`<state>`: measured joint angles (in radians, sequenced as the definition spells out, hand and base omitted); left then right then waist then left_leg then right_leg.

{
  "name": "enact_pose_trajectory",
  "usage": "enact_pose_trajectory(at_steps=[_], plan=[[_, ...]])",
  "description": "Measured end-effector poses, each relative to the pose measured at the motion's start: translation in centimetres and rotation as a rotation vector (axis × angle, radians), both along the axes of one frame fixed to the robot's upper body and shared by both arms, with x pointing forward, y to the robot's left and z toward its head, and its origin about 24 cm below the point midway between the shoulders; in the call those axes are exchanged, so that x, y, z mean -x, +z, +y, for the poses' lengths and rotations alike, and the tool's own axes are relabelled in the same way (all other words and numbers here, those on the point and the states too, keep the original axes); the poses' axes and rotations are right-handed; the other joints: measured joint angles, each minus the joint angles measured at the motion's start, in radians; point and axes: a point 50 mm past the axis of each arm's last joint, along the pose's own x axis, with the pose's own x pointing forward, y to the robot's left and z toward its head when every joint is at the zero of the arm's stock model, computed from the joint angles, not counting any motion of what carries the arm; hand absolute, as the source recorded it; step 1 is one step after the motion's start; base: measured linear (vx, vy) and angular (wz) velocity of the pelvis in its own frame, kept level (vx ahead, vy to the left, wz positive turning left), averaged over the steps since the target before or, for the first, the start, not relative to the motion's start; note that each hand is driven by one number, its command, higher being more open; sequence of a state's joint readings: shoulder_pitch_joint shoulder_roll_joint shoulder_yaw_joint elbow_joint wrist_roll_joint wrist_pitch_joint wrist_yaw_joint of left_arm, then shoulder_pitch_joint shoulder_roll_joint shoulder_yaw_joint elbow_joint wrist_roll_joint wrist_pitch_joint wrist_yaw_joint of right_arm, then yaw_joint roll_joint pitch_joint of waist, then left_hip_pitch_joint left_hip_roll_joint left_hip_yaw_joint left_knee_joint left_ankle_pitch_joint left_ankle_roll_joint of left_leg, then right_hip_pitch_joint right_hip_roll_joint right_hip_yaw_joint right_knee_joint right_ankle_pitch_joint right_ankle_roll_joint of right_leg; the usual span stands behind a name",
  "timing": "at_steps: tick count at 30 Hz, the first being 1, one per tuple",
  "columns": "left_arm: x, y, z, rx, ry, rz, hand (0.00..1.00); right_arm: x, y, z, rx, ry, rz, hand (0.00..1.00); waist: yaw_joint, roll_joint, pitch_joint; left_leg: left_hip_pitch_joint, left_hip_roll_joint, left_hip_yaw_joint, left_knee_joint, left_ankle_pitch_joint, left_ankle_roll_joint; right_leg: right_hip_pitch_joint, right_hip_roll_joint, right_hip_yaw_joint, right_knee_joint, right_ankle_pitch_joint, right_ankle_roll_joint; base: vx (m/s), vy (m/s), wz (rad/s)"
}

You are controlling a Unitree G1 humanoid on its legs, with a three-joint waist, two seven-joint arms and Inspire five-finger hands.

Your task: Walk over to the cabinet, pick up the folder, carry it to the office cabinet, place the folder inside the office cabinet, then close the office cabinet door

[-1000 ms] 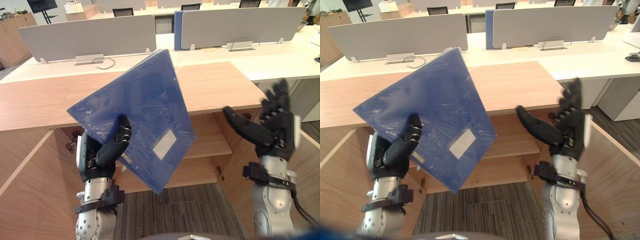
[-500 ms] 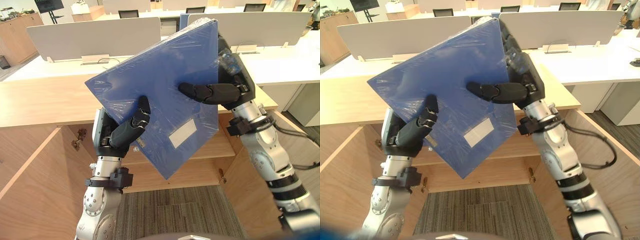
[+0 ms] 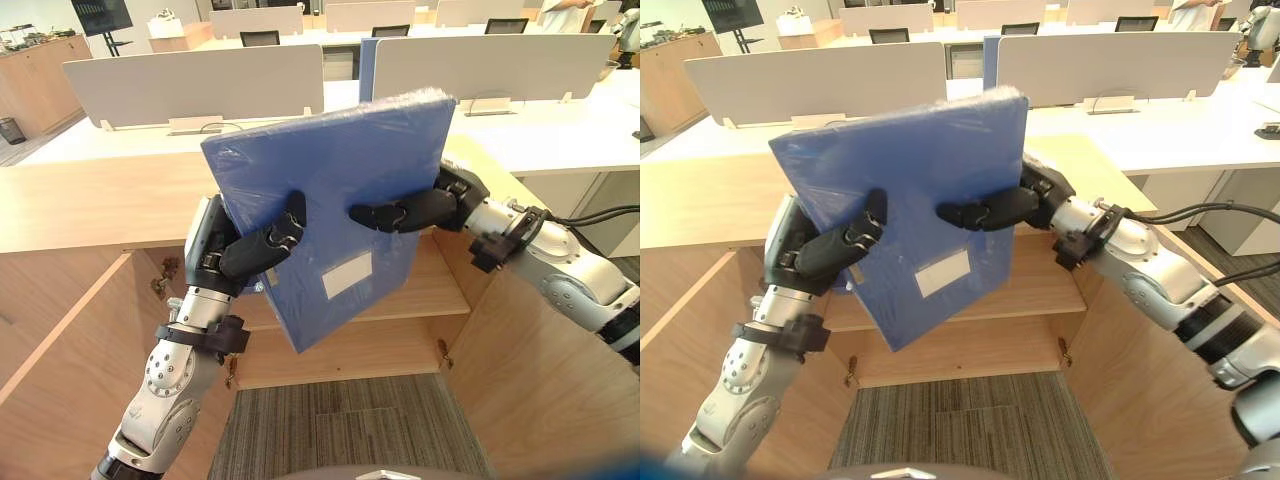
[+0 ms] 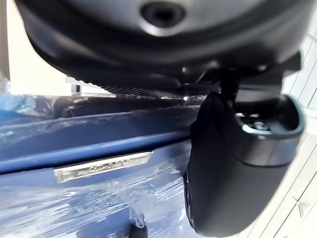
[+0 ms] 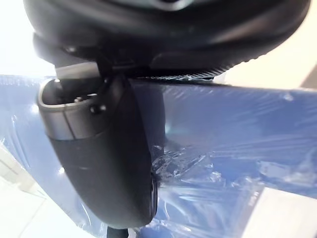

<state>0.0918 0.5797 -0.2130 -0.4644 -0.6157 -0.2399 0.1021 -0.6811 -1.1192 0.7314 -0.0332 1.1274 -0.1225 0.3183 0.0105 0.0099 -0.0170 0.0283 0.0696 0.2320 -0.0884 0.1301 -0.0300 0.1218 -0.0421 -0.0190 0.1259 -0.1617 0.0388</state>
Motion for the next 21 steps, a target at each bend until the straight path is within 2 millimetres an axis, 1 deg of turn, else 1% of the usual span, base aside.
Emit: enact_pose_trajectory(at_steps=[1,3,4,6,8,11,13,16,17,18,19,21], plan=[[0.0,0.0,0.1,-0.014,0.000,0.001,1.00,0.2,-0.3,-0.2,0.018,0.021,0.030,0.00,0.002,0.000,0.000,0.000,0.000,0.000,0.000,0.002,-0.001,0.000,0.000,0.000,0.000,0.000,0.000,-0.06,0.003,0.00],[-0.1,-0.2,0.4,-0.019,0.006,0.000,1.00,0.4,-0.3,-0.4,0.041,0.055,0.045,0.00,0.006,0.002,-0.001,-0.001,0.000,-0.001,0.000,0.004,-0.001,0.000,0.000,-0.001,0.000,0.000,0.000,-0.07,0.001,0.01],[-0.2,-0.2,0.7,-0.013,0.014,-0.010,1.00,0.9,-0.3,-0.3,0.036,0.081,0.044,0.00,0.009,0.002,-0.002,-0.002,0.000,-0.002,0.000,0.006,-0.001,-0.001,0.000,-0.002,0.000,0.000,-0.001,-0.07,0.001,0.02],[-0.2,-0.1,0.8,-0.009,0.007,-0.022,1.00,1.0,-0.3,-0.3,0.021,0.081,0.040,0.00,0.013,0.002,-0.002,-0.002,0.000,-0.003,0.000,0.007,0.000,-0.001,0.000,-0.002,0.001,-0.001,-0.001,-0.05,0.003,0.02],[-0.4,-0.2,1.1,0.063,-0.012,-0.010,1.00,1.5,0.3,0.3,-0.028,0.106,-0.005,0.00,0.015,0.004,-0.003,-0.006,-0.001,-0.004,0.000,0.010,0.001,-0.004,0.000,-0.004,0.002,-0.001,-0.002,-0.04,0.006,0.03],[-0.5,-0.6,1.3,0.131,-0.072,0.006,1.00,1.6,0.5,0.5,-0.048,0.102,-0.056,0.00,0.022,0.003,-0.004,-0.007,-0.001,-0.008,0.000,0.012,0.002,-0.005,-0.001,-0.006,0.003,-0.001,-0.002,-0.04,0.004,0.04],[-0.6,-0.5,1.7,0.160,-0.106,0.002,1.00,1.9,0.3,0.7,-0.067,0.105,-0.071,0.00,0.022,0.002,-0.004,-0.013,-0.001,-0.013,0.000,0.015,0.002,-0.009,0.000,-0.010,0.003,-0.002,-0.003,-0.05,0.002,0.07],[-0.4,-1.4,2.5,0.242,-0.179,0.031,1.00,2.3,-0.2,1.3,-0.090,0.116,-0.085,0.00,0.021,0.002,-0.005,-0.021,-0.002,-0.018,-0.001,0.019,0.003,-0.016,0.000,-0.013,0.006,-0.002,-0.003,-0.03,0.003,0.04],[0.1,-2.3,2.6,0.281,-0.195,0.059,1.00,2.5,-0.6,1.5,-0.092,0.121,-0.078,0.00,0.021,0.002,-0.005,-0.023,-0.002,-0.019,-0.001,0.019,0.003,-0.017,0.000,-0.014,0.006,-0.002,-0.003,-0.02,0.005,0.04],[0.8,-3.5,2.6,0.333,-0.206,0.103,1.00,2.8,-1.2,1.6,-0.090,0.129,-0.054,0.00,0.021,0.001,-0.005,-0.026,-0.003,-0.021,-0.001,0.019,0.003,-0.020,-0.001,-0.016,0.006,-0.002,-0.003,-0.02,0.005,0.04],[1.1,-4.1,2.5,0.356,-0.209,0.127,1.00,2.9,-1.6,1.6,-0.092,0.131,-0.038,0.00,0.021,0.000,-0.006,-0.029,-0.003,-0.022,-0.001,0.020,0.004,-0.022,-0.001,-0.017,0.006,-0.002,-0.003,-0.02,0.005,0.05],[2.5,-6.7,2.5,0.421,-0.216,0.238,1.00,3.4,-3.3,1.7,-0.072,0.133,0.020,0.00,0.022,-0.002,-0.007,-0.045,-0.003,-0.029,0.000,0.024,0.005,-0.036,0.000,-0.024,0.008,-0.002,-0.003,-0.03,0.002,0.07]])
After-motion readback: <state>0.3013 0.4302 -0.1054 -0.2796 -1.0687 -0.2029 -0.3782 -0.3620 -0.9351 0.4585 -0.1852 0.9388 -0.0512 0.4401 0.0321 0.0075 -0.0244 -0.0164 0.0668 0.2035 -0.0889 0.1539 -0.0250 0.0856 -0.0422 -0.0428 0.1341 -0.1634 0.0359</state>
